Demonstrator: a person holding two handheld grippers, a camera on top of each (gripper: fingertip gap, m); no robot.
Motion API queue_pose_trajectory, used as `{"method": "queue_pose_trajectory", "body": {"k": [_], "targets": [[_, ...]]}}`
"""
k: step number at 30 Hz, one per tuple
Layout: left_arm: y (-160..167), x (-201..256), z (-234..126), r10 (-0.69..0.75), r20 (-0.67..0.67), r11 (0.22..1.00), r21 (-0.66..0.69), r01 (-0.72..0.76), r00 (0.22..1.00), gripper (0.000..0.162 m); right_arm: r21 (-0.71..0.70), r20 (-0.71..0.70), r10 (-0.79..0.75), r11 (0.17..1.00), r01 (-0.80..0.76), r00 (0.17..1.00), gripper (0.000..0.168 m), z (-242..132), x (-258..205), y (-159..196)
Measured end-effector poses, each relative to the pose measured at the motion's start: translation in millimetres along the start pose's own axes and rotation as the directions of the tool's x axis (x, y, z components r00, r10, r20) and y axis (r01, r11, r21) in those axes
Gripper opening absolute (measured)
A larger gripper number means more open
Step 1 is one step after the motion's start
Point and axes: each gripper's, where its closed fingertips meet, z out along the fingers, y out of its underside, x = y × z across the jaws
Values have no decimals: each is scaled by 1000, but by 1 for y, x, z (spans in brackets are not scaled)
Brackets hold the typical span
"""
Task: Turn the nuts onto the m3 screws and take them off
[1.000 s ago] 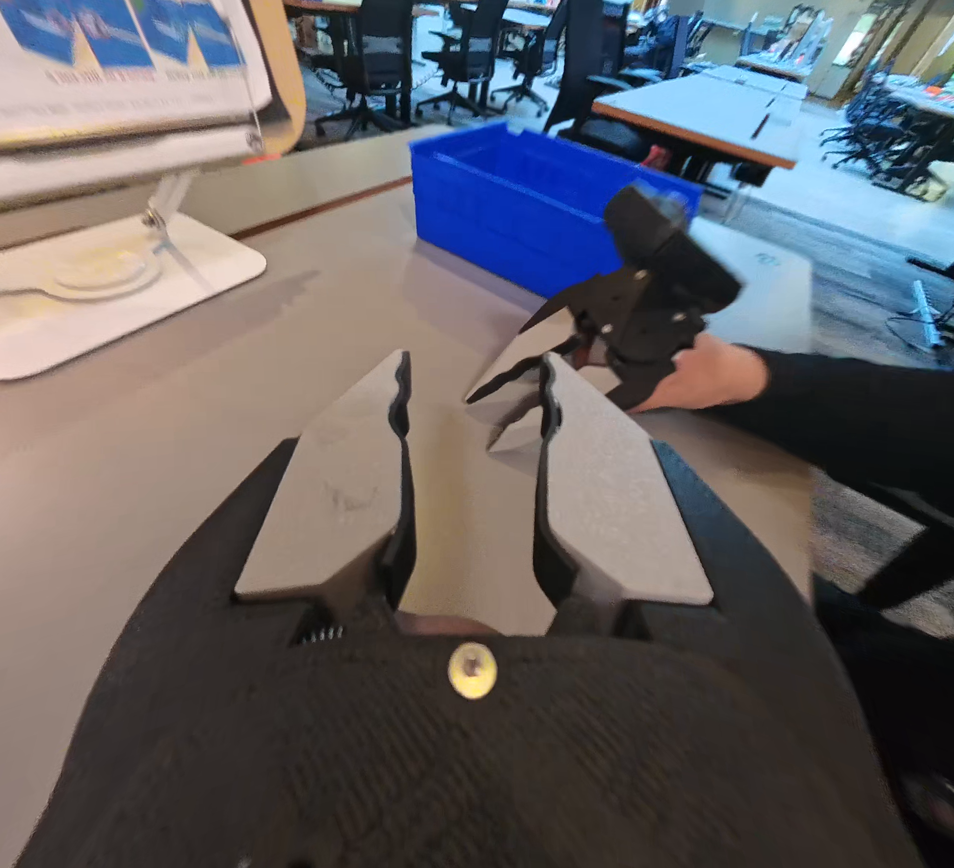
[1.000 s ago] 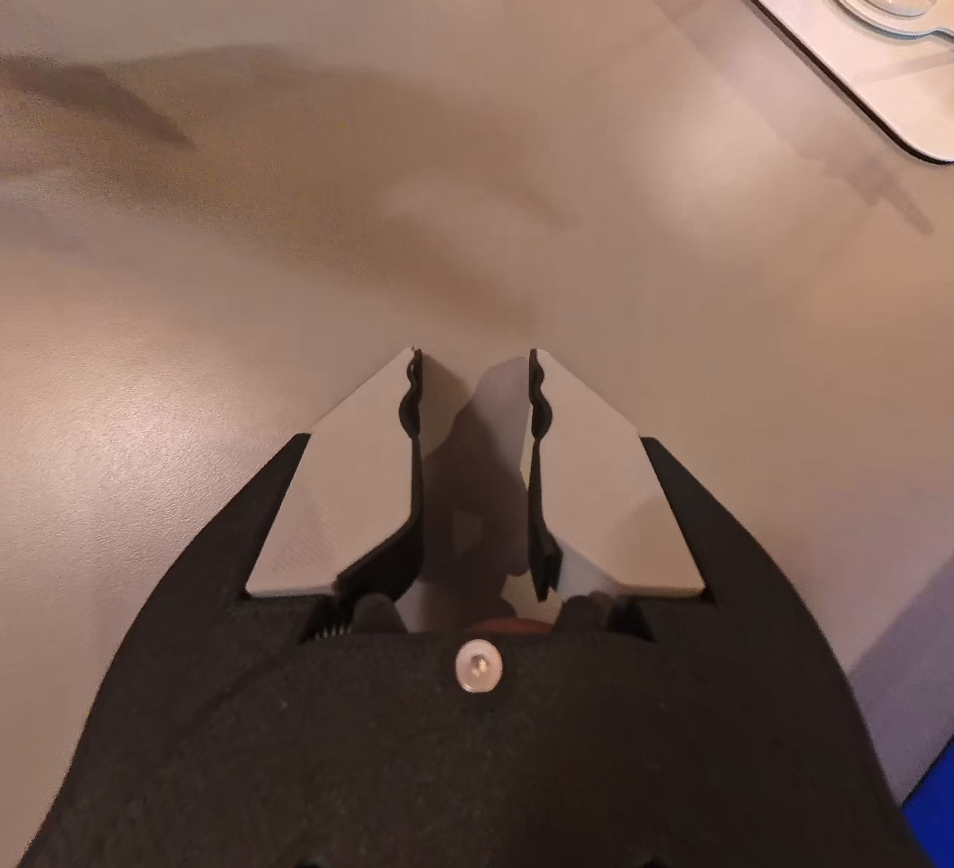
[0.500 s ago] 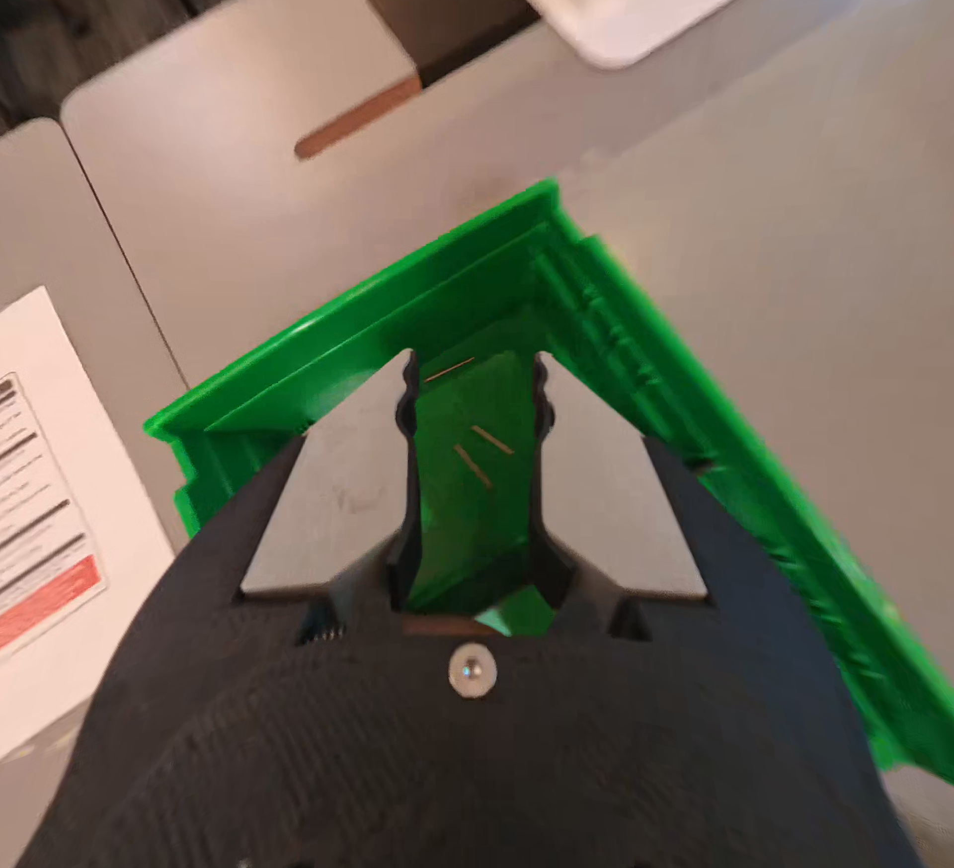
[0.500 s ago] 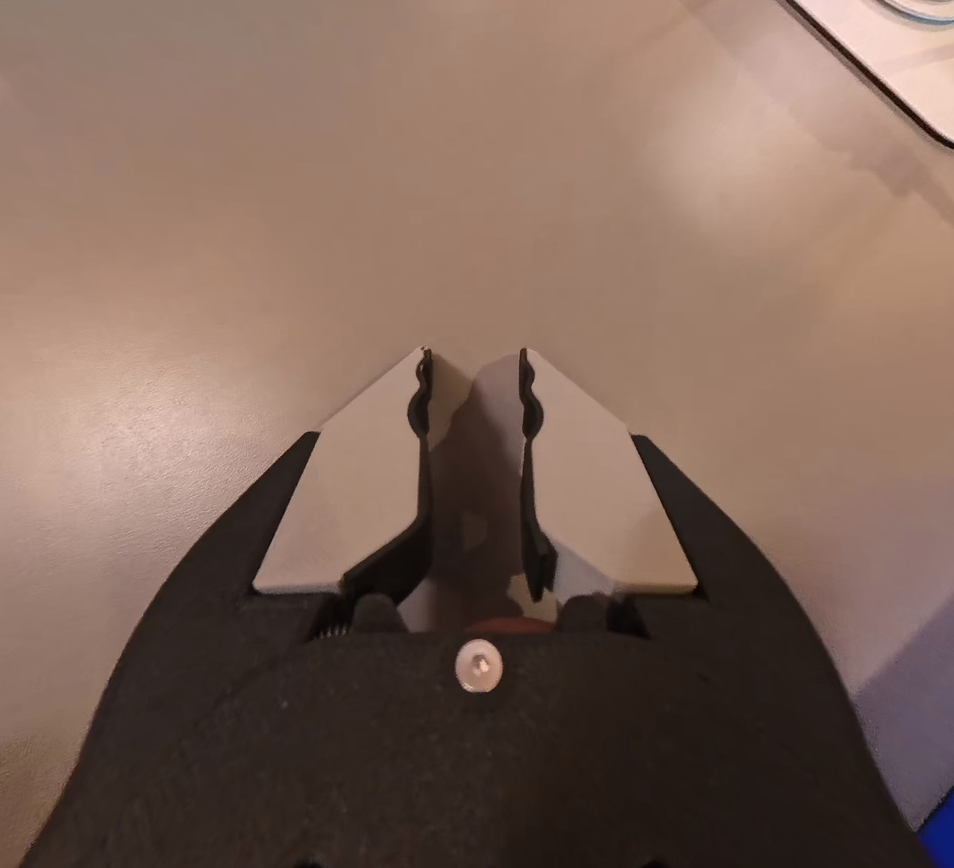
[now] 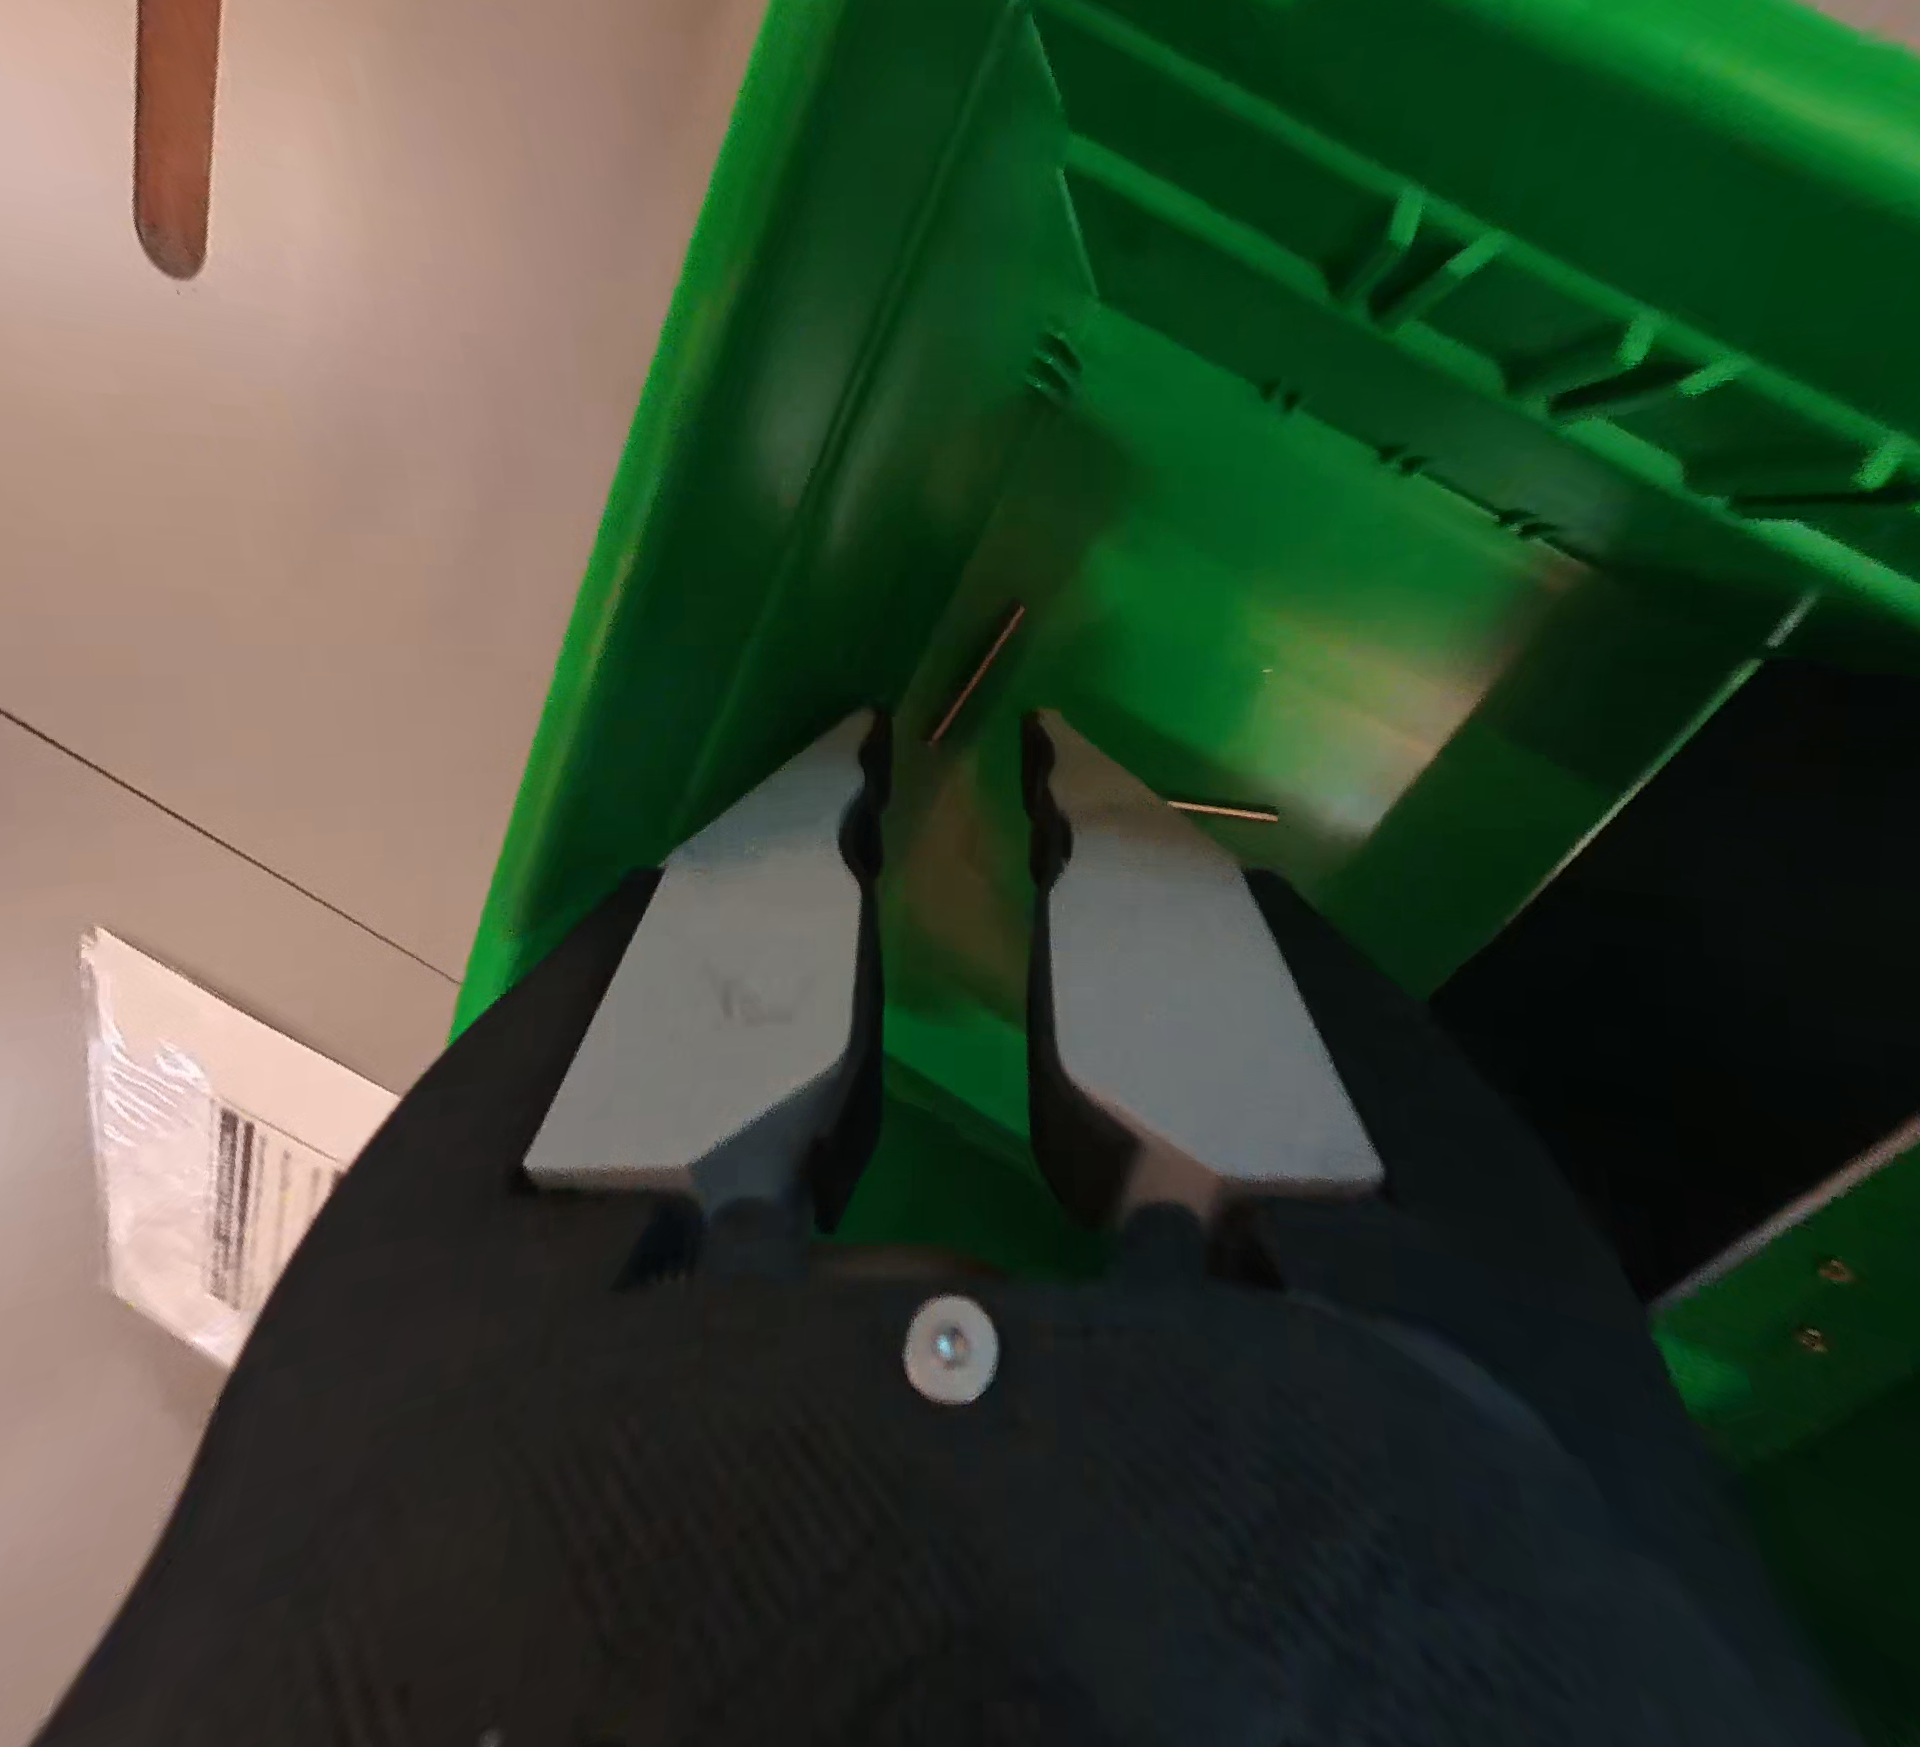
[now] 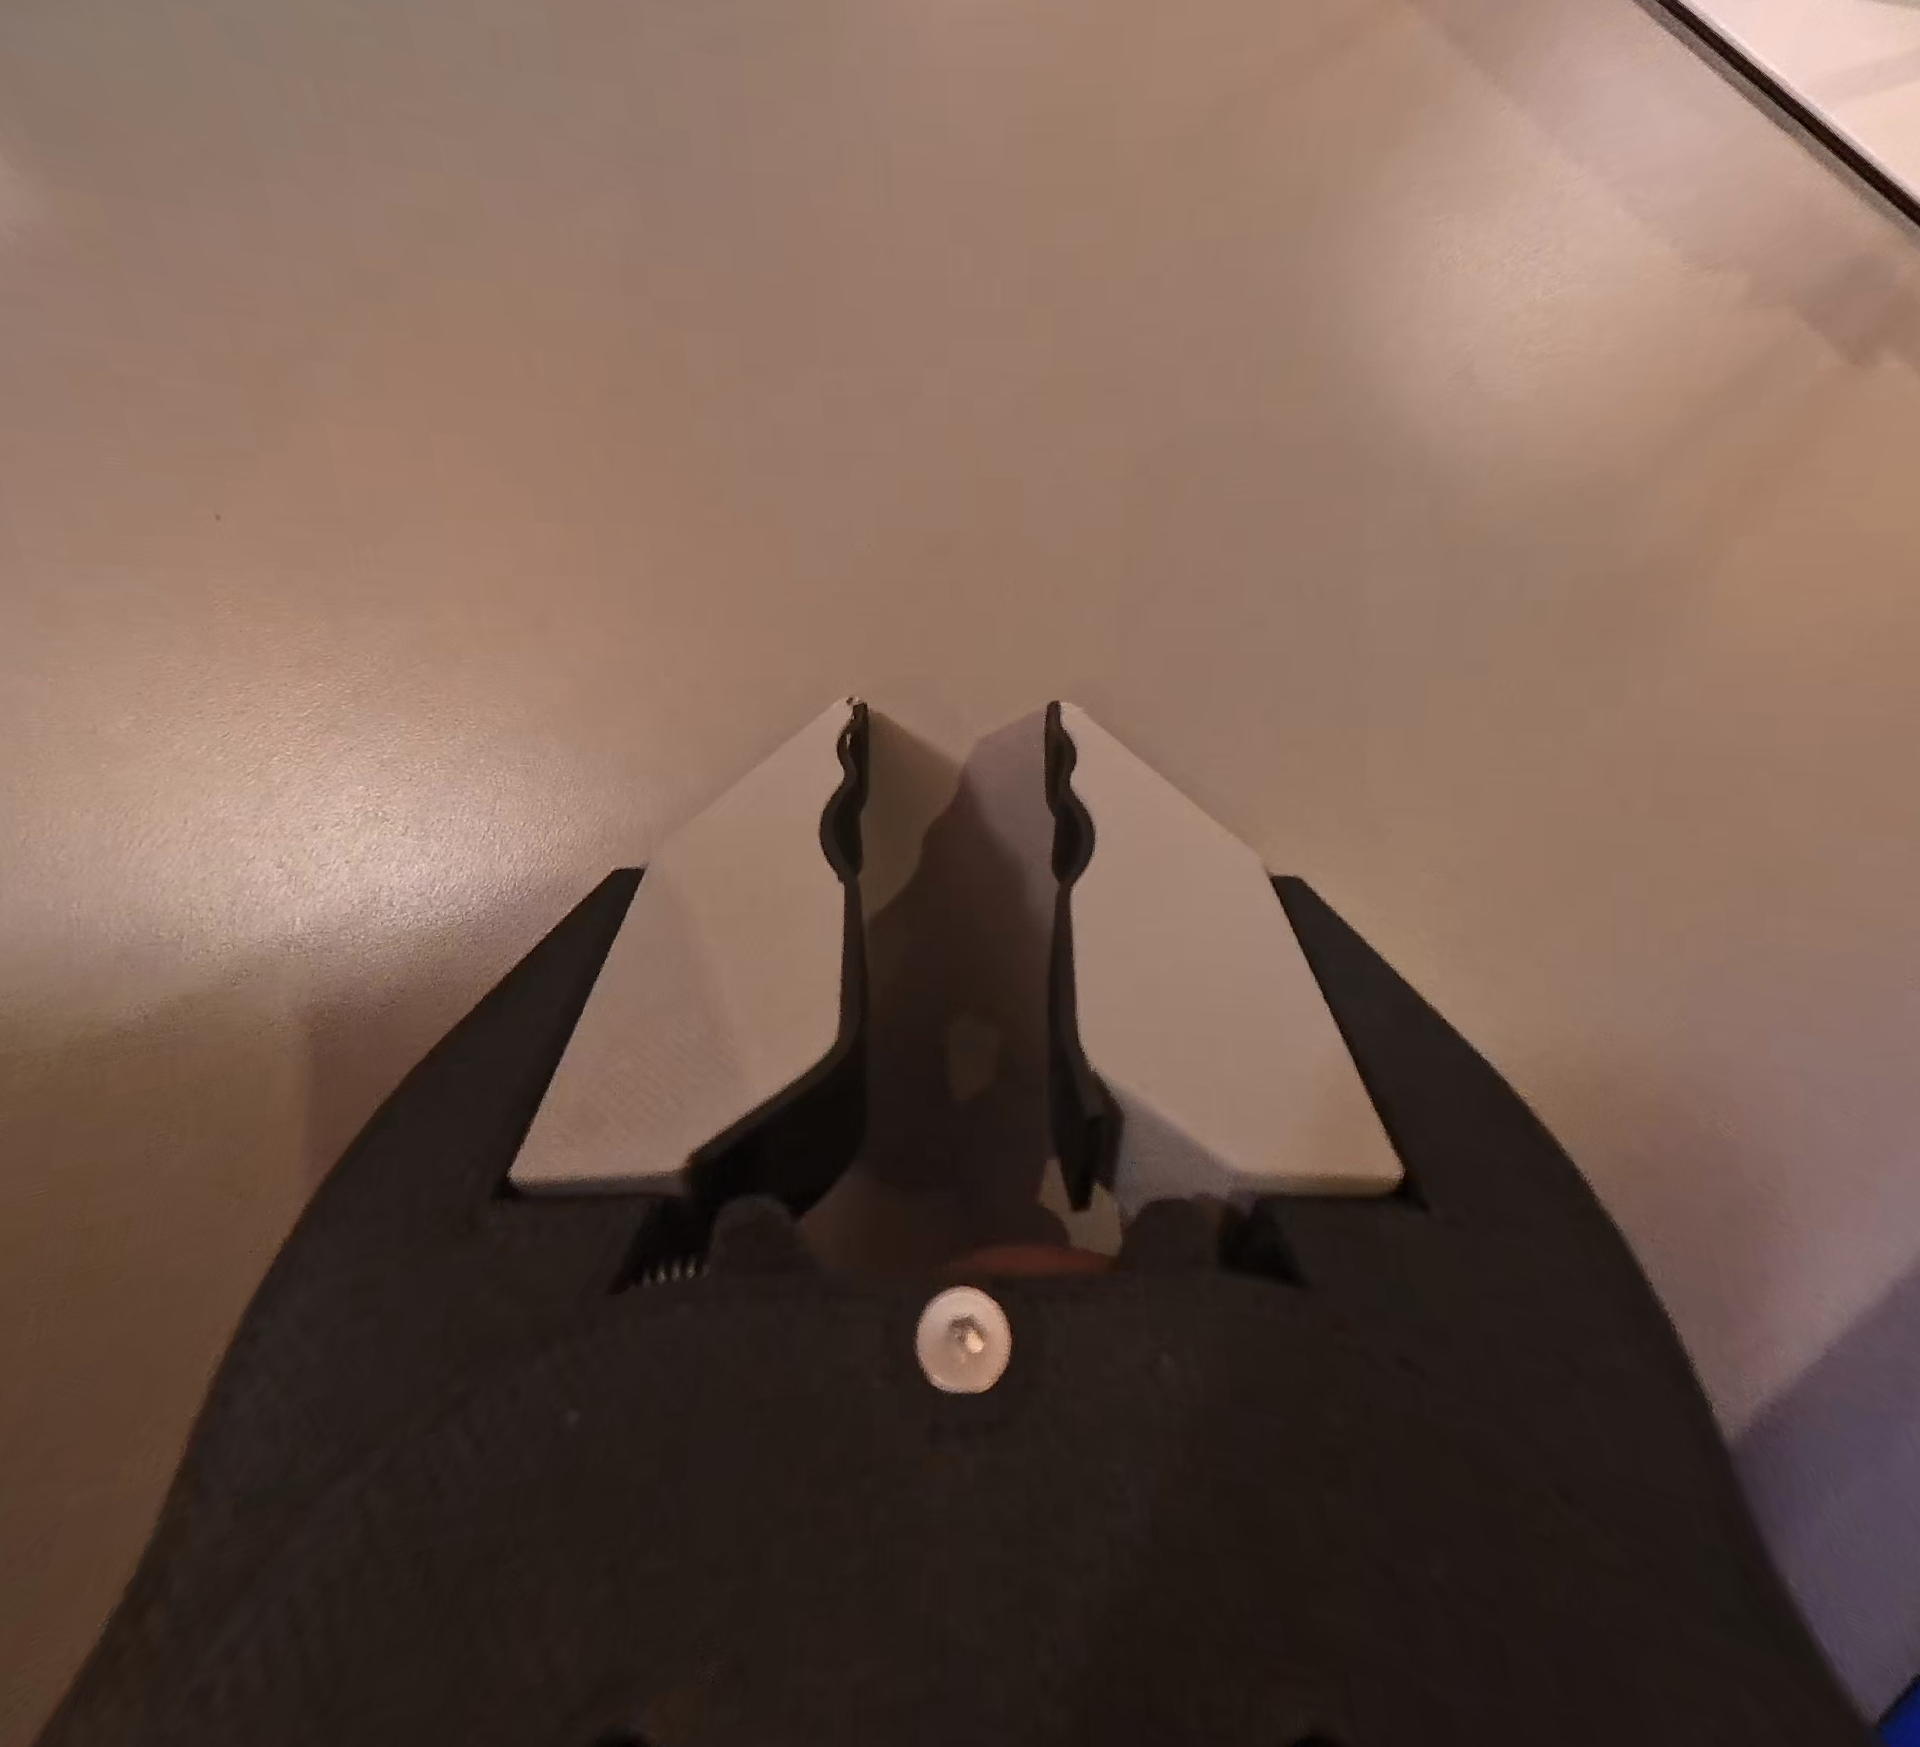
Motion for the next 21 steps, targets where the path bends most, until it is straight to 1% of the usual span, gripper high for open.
{"method": "queue_pose_trajectory", "body": {"k": [2, 7, 10, 12, 14, 16, 19, 21], "targets": [[1, 0, 5, 28, -4, 999, -15, -28, 1000, 19, 0, 5, -3, 1000, 3, 1000, 30, 0, -1, 0], [10, 3, 18, 35, -50, 997, -69, -38, 998, 14, -1, 25, 7, 1000, -7, 1000, 31, 0, -3, 0], [5, 1, 20, 27, -56, 999, -35, -29, 998, 10, -1, 28, 5, 1000, -5, 1000, 32, 0, -4, 0], [5, 2, 20, 9, -83, 1000, -28, -11, 997, 8, -1, 32, 6, 1000, -6, 999, 33, 0, -4, 0], [5, 6, 20, -9, -116, 1000, -17, 7, 993, 2, -1, 39, 6, 1000, -6, 999, 34, 0, -5, 0], [5, 7, 20, -7, -116, 1000, -3, 7, 993, 2, -1, 43, 6, 1000, -6, 999, 36, 0, -6, 0], [9, 18, 17, 17, -164, 1000, -14, -20, 986, 2, -1, 46, 5, 1000, -5, 999, 39, 0, -7, 0], [10, 18, 16, 23, -149, 999, -18, -26, 989, 2, -1, 44, 1, 1000, -1, 999, 40, 0, -8, 0]]}}
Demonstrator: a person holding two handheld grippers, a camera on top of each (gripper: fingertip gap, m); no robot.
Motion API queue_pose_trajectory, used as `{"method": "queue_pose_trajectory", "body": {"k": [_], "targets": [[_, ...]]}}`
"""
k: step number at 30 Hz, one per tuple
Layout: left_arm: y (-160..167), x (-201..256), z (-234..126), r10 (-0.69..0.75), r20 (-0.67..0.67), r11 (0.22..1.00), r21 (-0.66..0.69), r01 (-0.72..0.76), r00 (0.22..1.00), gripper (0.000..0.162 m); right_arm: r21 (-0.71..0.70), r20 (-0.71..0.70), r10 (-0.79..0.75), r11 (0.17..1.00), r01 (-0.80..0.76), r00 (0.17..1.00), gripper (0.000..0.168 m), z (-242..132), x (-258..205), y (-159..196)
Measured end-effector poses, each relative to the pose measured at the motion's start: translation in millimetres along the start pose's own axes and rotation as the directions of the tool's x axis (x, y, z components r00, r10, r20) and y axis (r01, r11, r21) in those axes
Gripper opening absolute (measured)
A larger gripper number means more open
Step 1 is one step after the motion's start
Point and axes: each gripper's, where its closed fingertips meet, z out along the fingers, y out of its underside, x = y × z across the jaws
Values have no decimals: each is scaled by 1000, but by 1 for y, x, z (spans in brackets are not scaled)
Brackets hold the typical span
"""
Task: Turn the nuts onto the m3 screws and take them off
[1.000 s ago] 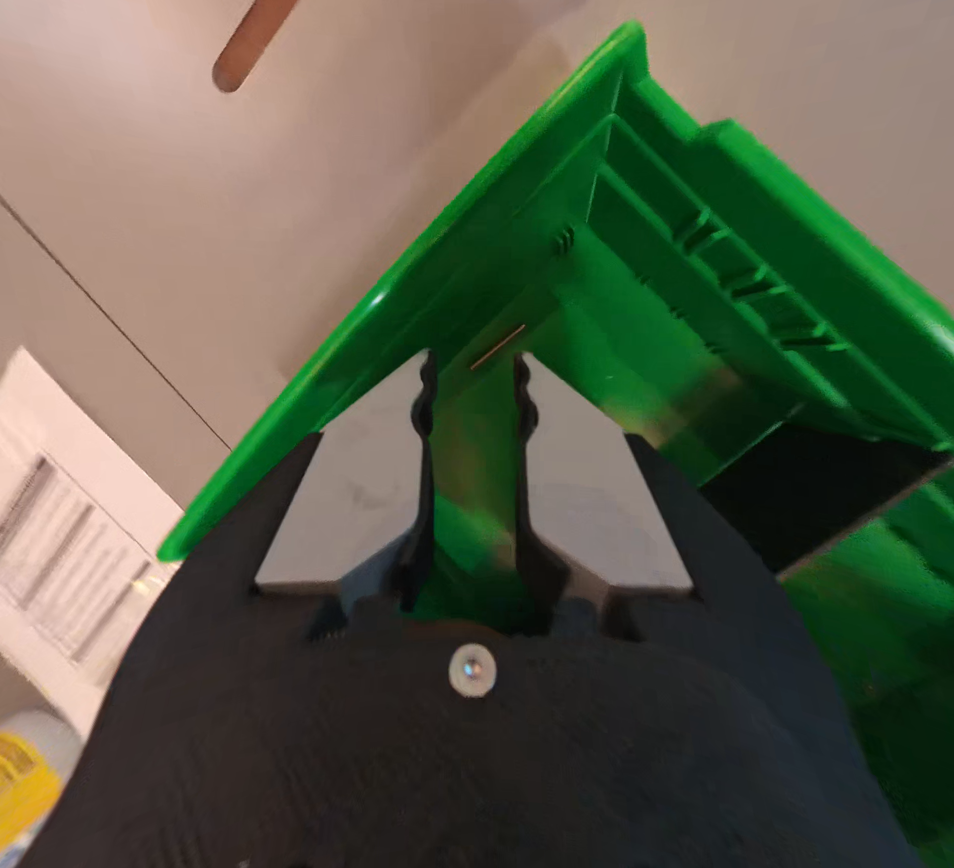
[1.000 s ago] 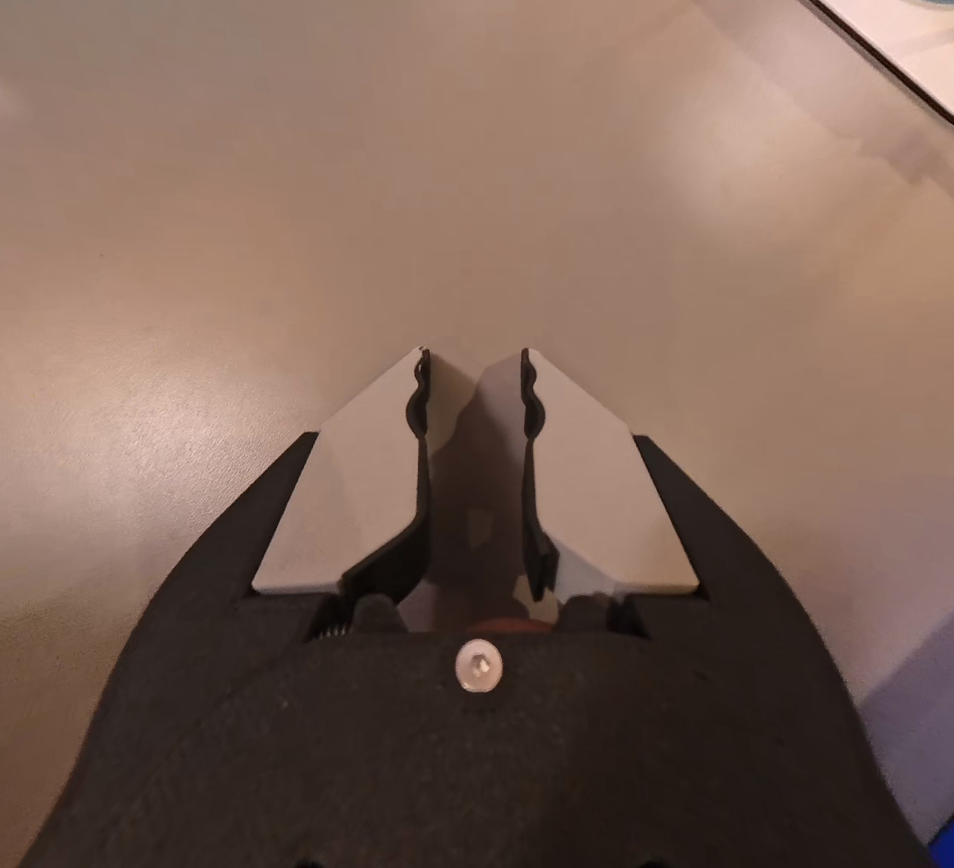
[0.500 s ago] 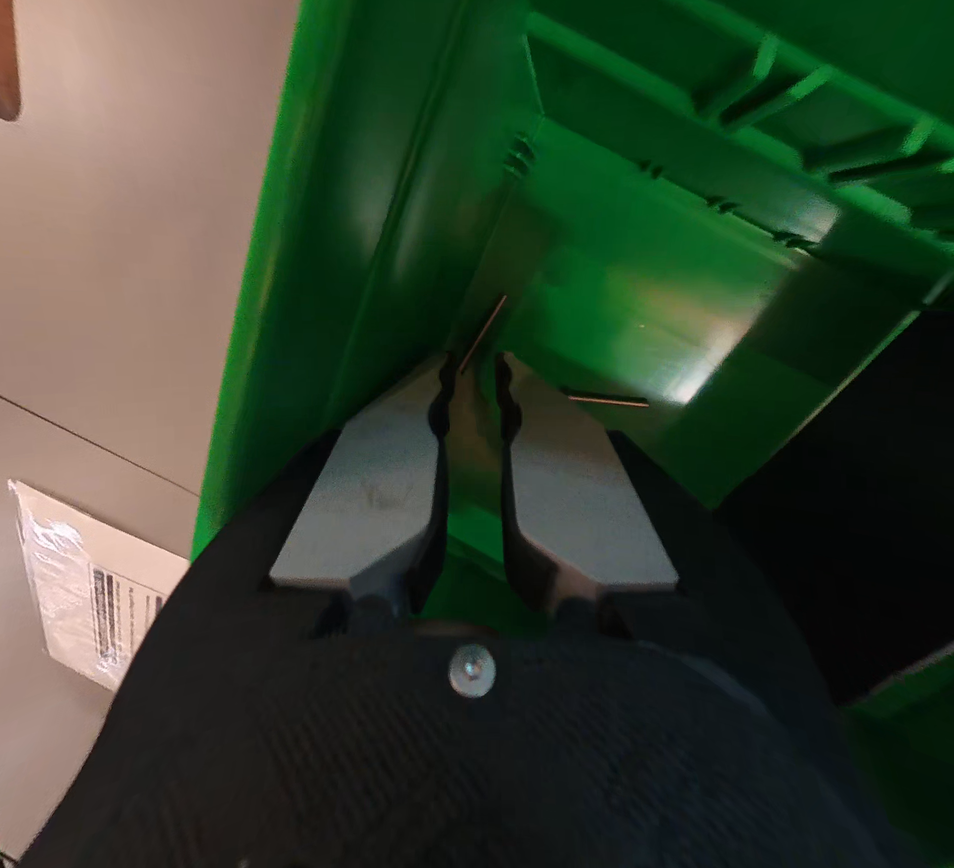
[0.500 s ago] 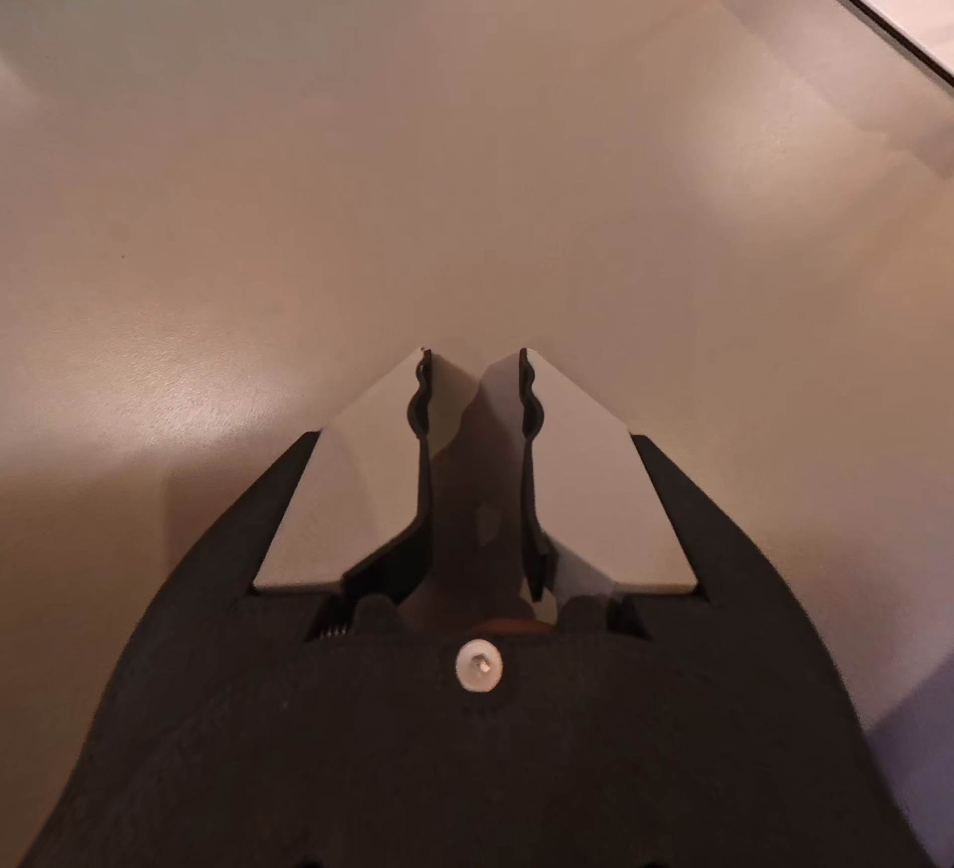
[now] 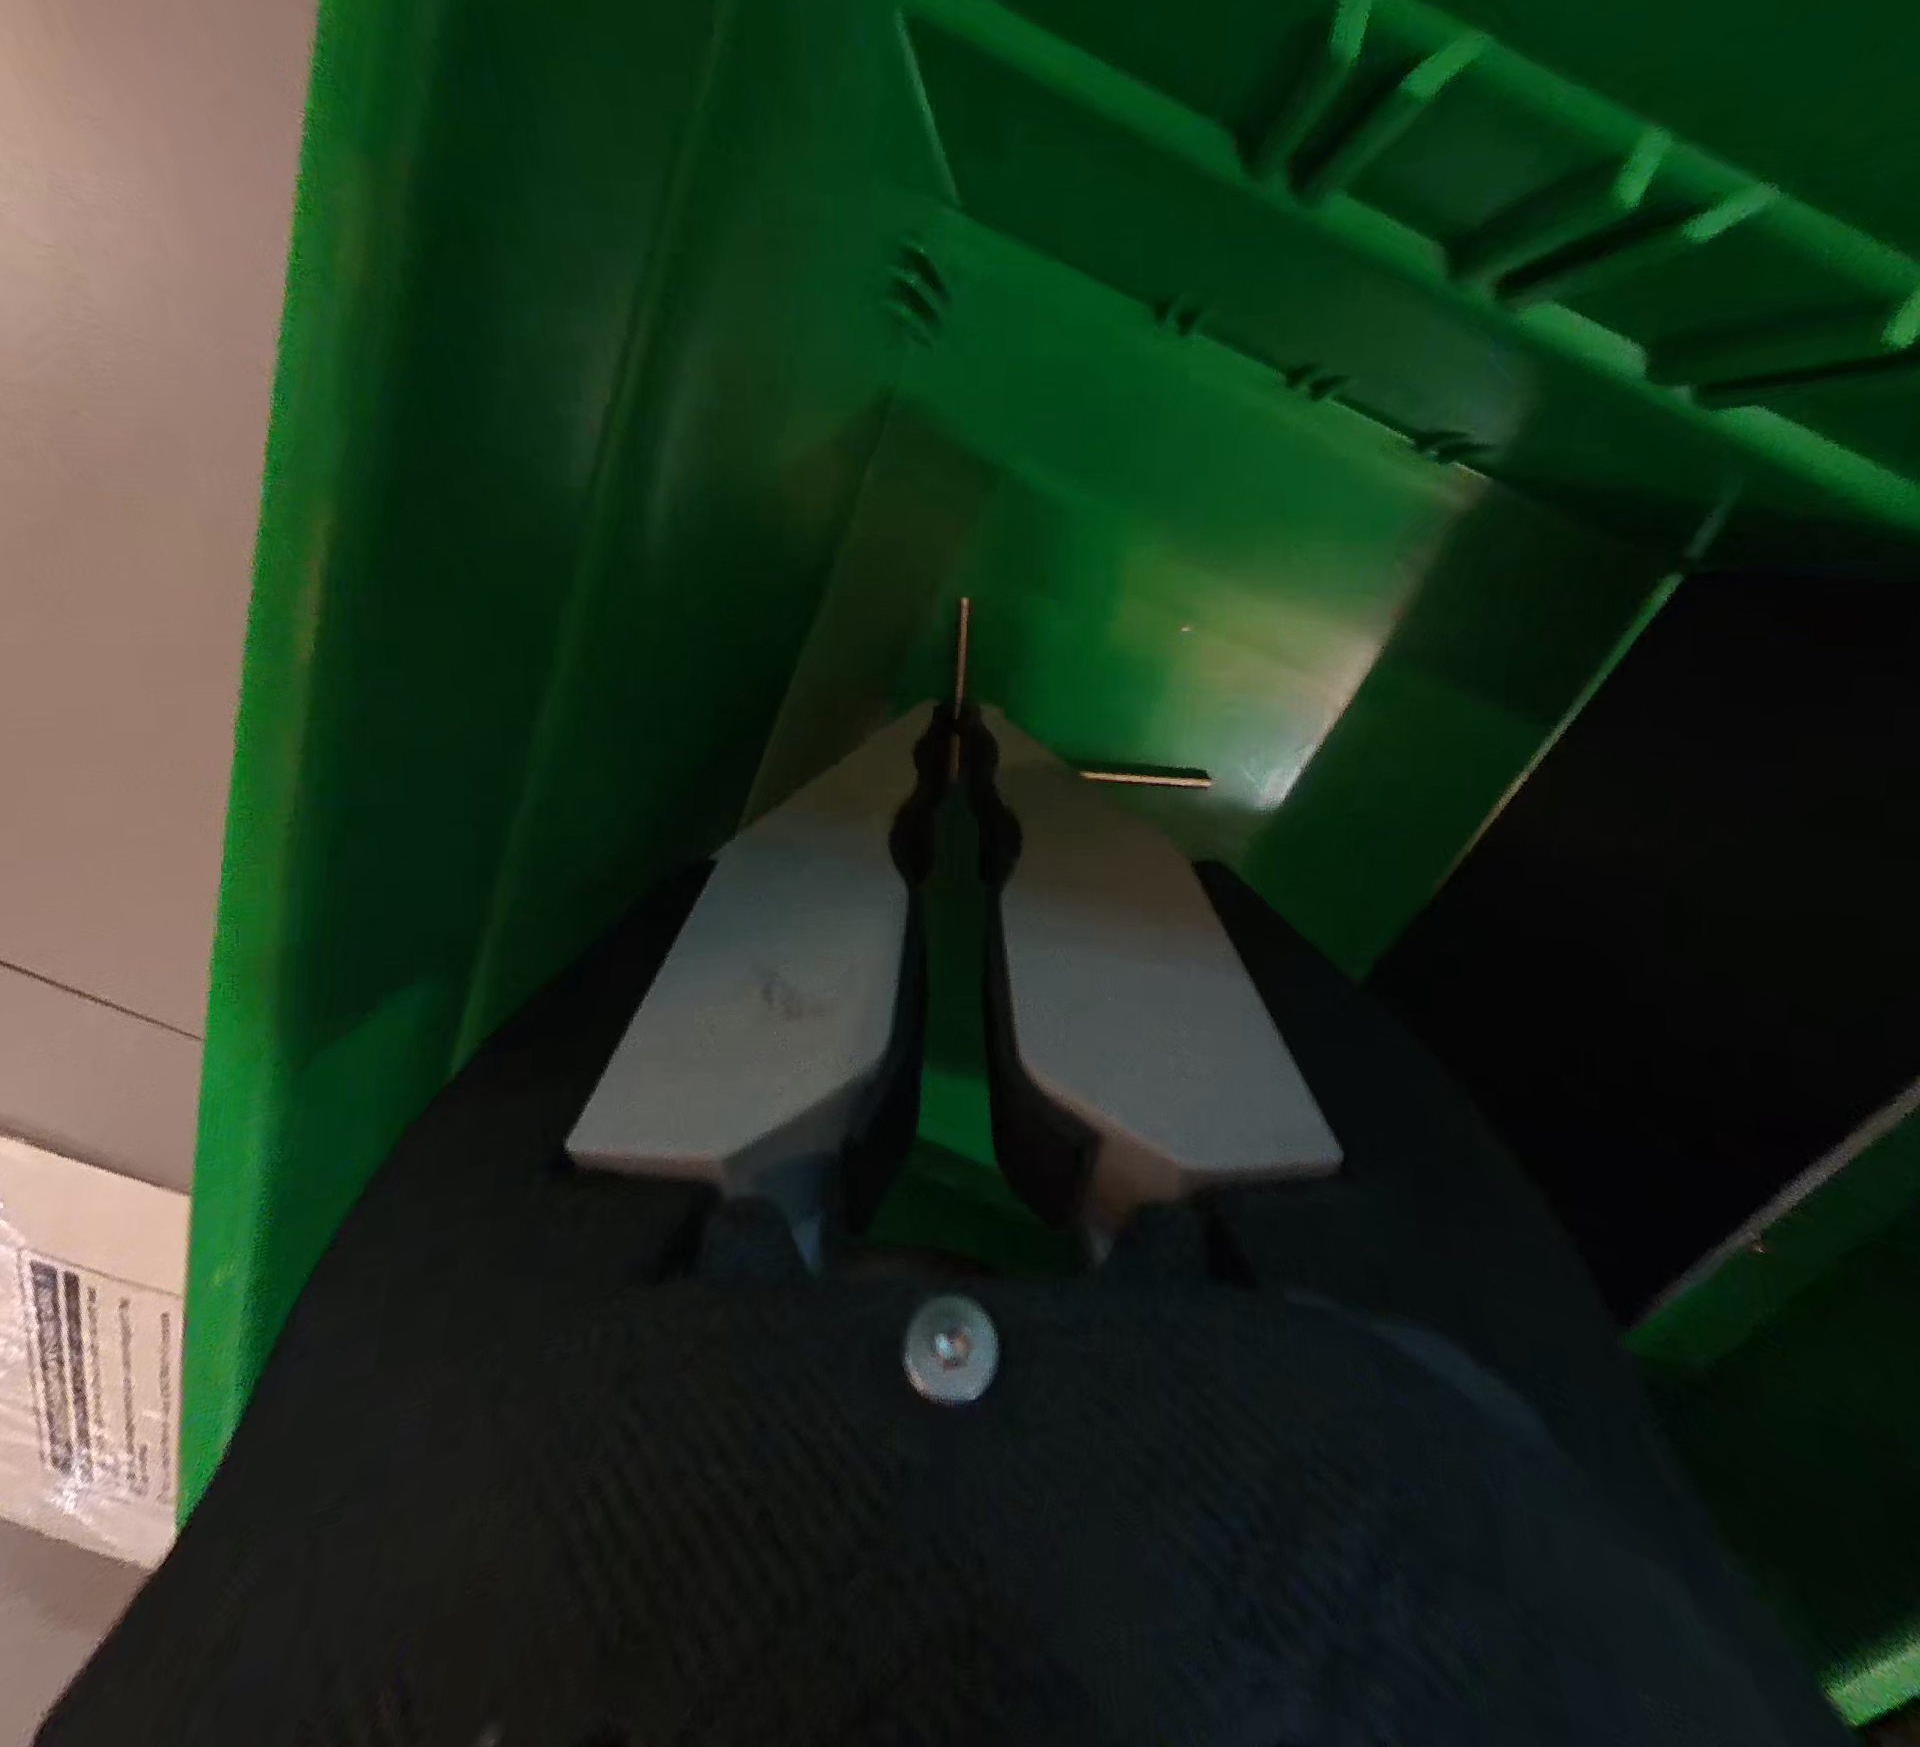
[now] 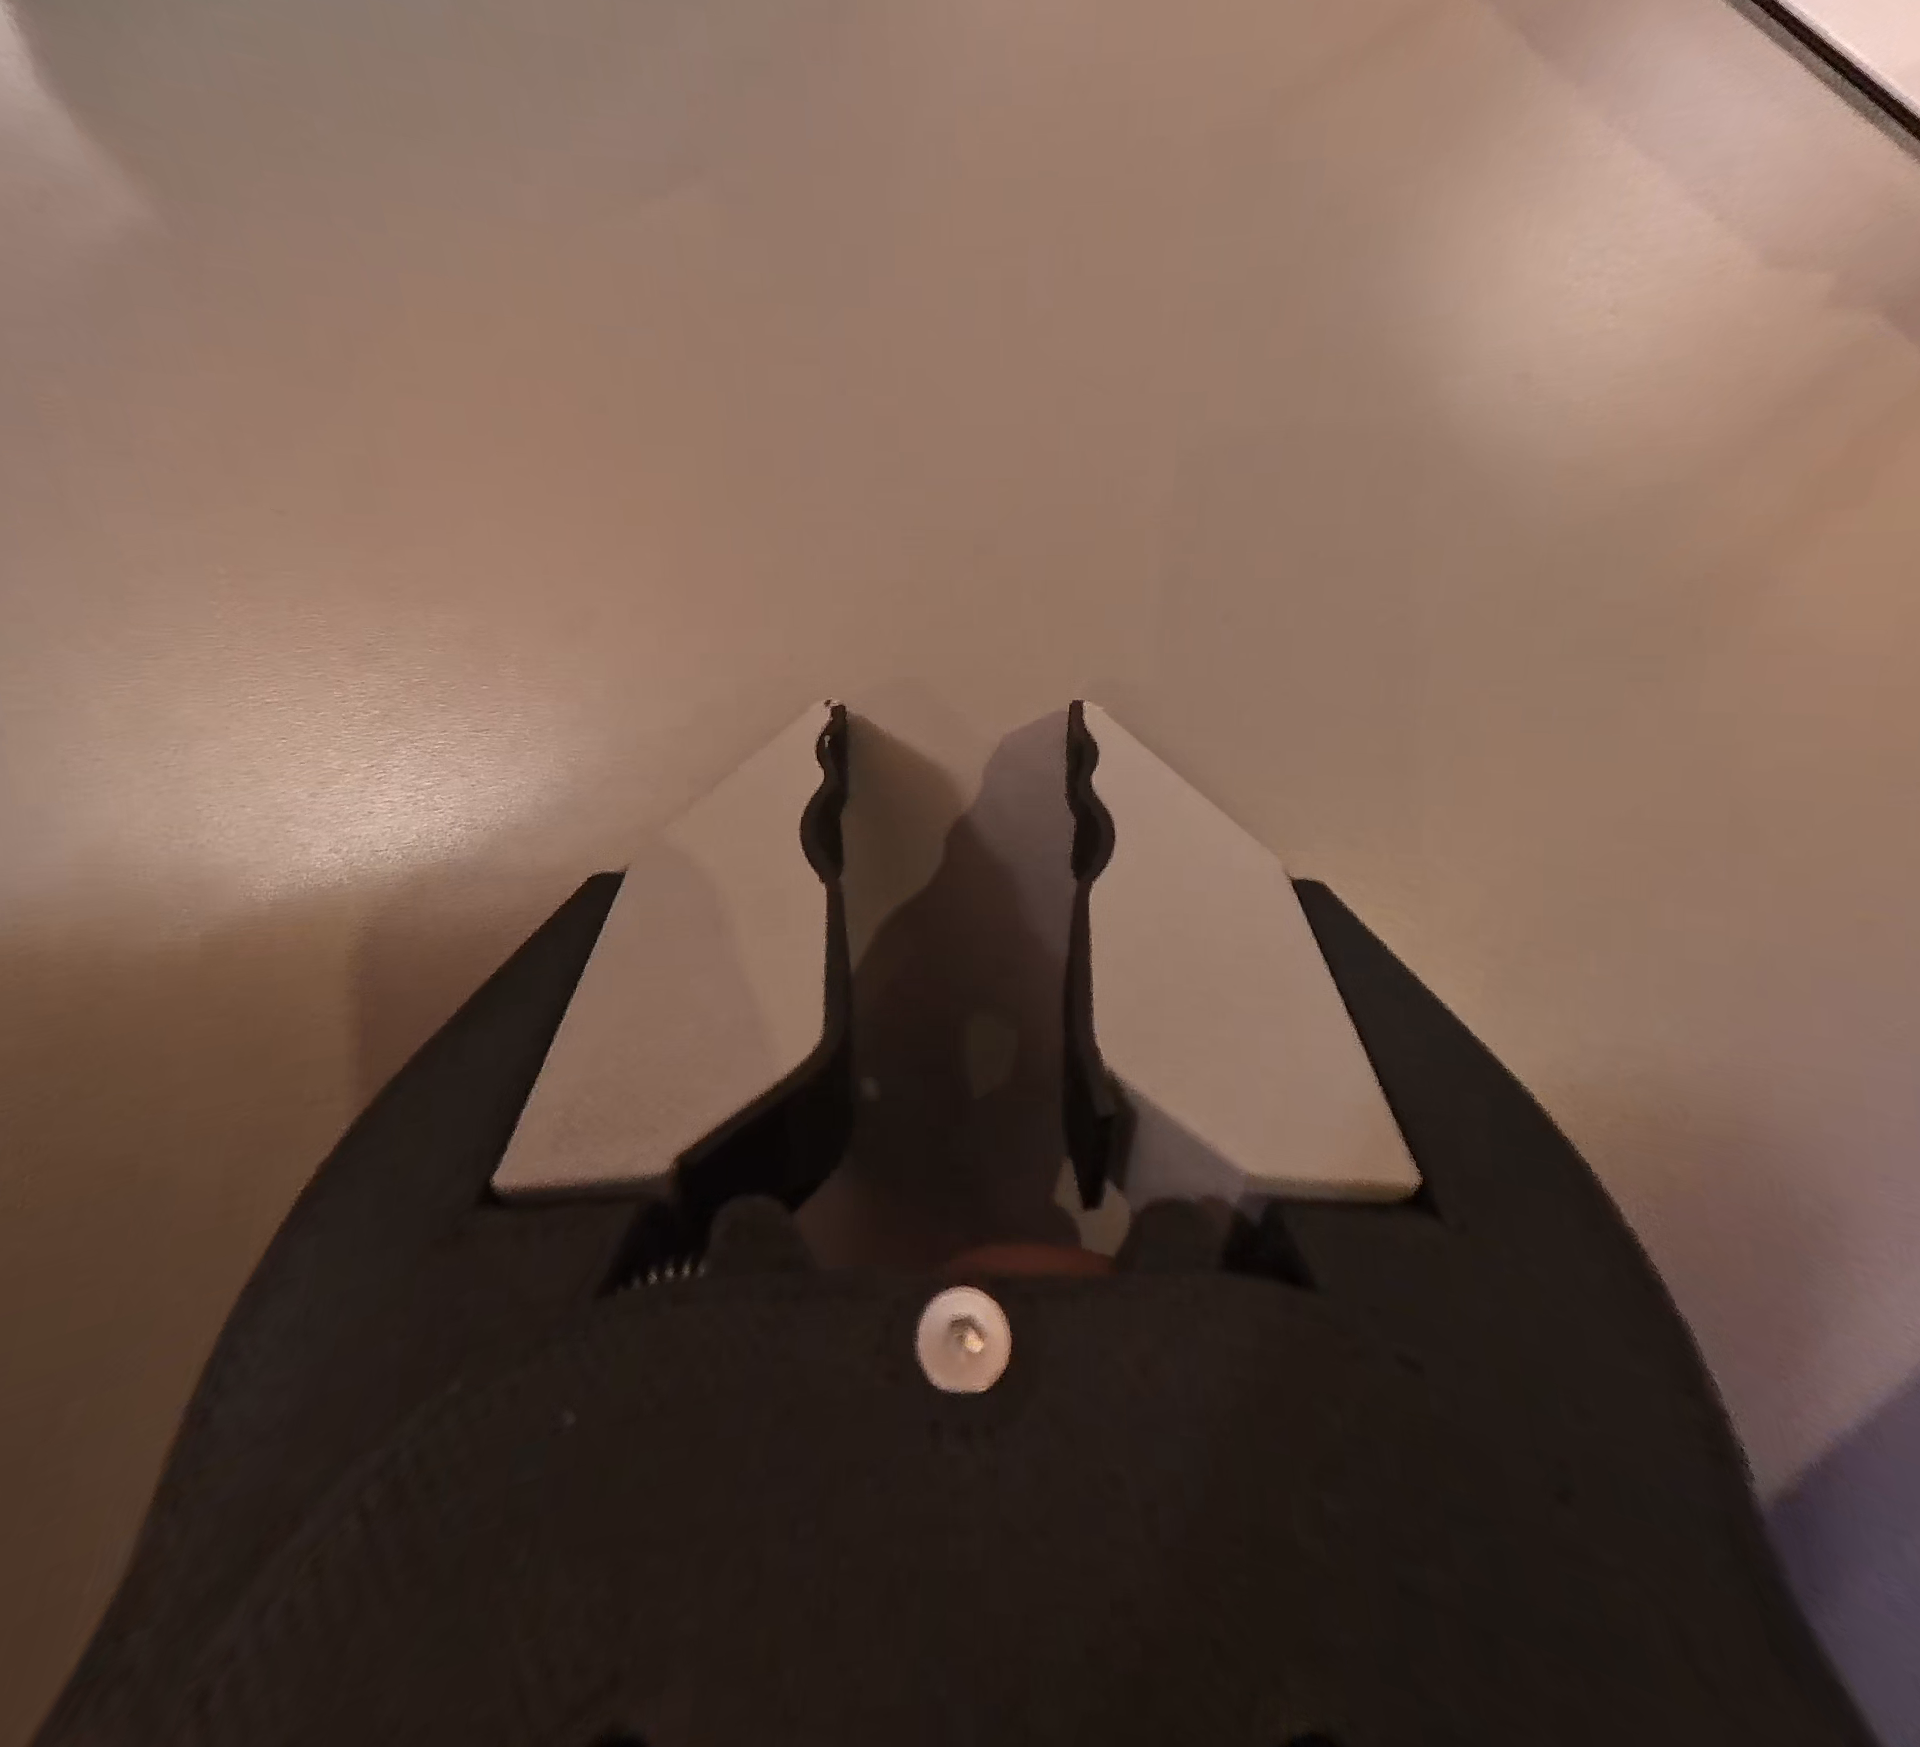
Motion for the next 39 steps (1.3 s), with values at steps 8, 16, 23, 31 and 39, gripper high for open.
{"method": "queue_pose_trajectory", "body": {"k": [8, 16, 23, 31, 39], "targets": [[4, -3, -7, -1, 58, 1000, 18, 0, 998, 2, 0, 3, -3, 1000, 3, 1000, 40, 0, -1, 0], [-1, -2, -62, -92, 127, 977, 201, 65, 988, 1, 22, 26, 14, 1000, -15, 1000, 39, -3, -2, -3], [-79, 64, -160, -107, 85, 725, 689, 19, 991, 1, 225, 140, 44, 971, -75, 989, 35, -28, -14, -36], [-217, 223, -177, 1, -91, 374, 923, 84, 996, 0, 554, 285, -99, 829, -80, 953, 25, -90, -51, -89], [-292, 291, -109, 122, -379, 234, 909, 345, 917, 0, 613, 348, -76, 772, -166, 934, 23, -109, -46, -94]]}}
